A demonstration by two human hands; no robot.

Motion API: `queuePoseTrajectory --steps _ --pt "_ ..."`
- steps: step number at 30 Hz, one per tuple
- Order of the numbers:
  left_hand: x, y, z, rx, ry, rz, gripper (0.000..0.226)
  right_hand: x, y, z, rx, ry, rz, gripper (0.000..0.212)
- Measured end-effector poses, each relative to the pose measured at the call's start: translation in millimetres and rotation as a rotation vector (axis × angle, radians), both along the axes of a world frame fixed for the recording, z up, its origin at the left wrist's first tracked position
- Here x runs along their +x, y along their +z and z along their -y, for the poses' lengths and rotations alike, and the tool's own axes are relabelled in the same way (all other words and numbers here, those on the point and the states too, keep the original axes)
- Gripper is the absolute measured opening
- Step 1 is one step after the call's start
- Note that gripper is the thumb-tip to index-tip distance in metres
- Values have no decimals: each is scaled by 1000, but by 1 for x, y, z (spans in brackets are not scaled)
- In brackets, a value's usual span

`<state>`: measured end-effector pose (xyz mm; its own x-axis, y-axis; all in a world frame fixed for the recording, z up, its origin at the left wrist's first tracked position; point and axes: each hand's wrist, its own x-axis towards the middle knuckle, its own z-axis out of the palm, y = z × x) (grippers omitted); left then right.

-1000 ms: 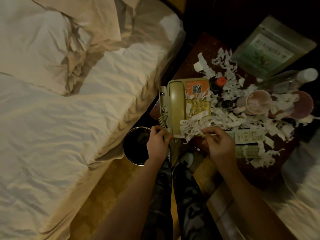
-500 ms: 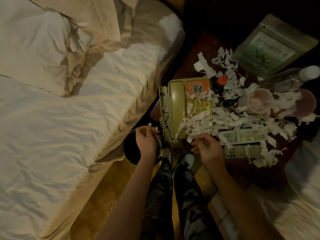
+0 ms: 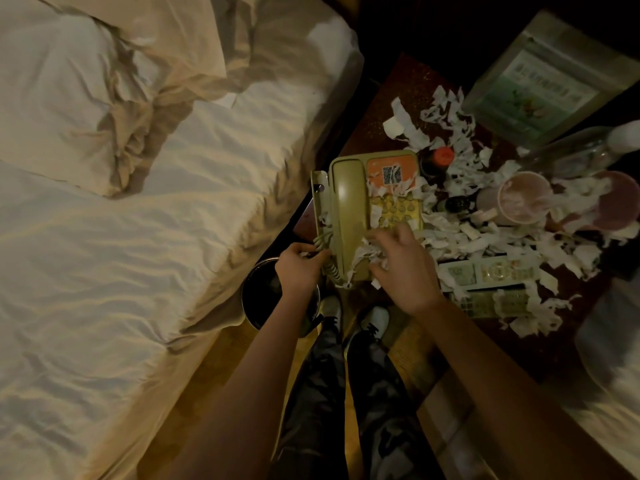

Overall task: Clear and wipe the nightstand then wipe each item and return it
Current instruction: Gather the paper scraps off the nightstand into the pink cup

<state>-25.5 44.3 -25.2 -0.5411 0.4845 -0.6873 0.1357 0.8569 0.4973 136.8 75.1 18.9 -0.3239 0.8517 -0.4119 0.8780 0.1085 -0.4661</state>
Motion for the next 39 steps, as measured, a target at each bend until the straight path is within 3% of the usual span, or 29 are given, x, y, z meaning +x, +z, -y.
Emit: queuePoseTrajectory --steps 5,10,15,19,23,26,29,32,35,39 --pt "-5 -3 5 -45 6 59 12 -6 -18 -4 16 120 8 10" --pt "-11 -7 20 -65 -26 73 7 9 -25 -12 77 -66 58 11" --pt "-1 -7 29 -32 -52 16 18 21 -18 -27 170 -200 121 14" --pt "9 -5 30 41 -20 -7 20 15 -9 -38 203 -212 6 17" --pt "6 -2 28 37 39 59 22 -7 0 -45 302 49 -174 25" --pt "-1 1 29 31 238 227 27 -27 -7 -51 331 345 -164 20" --pt "-10 6 31 41 529 498 43 -48 -12 -60 317 686 76 16" --pt "-19 13 35 128 743 725 58 -68 -11 -61 200 891 405 28" --pt "-26 14 40 200 782 792 64 -82 -17 -58 200 943 596 31" --pt "-32 13 44 272 885 906 68 -92 -20 -58 203 925 628 31"
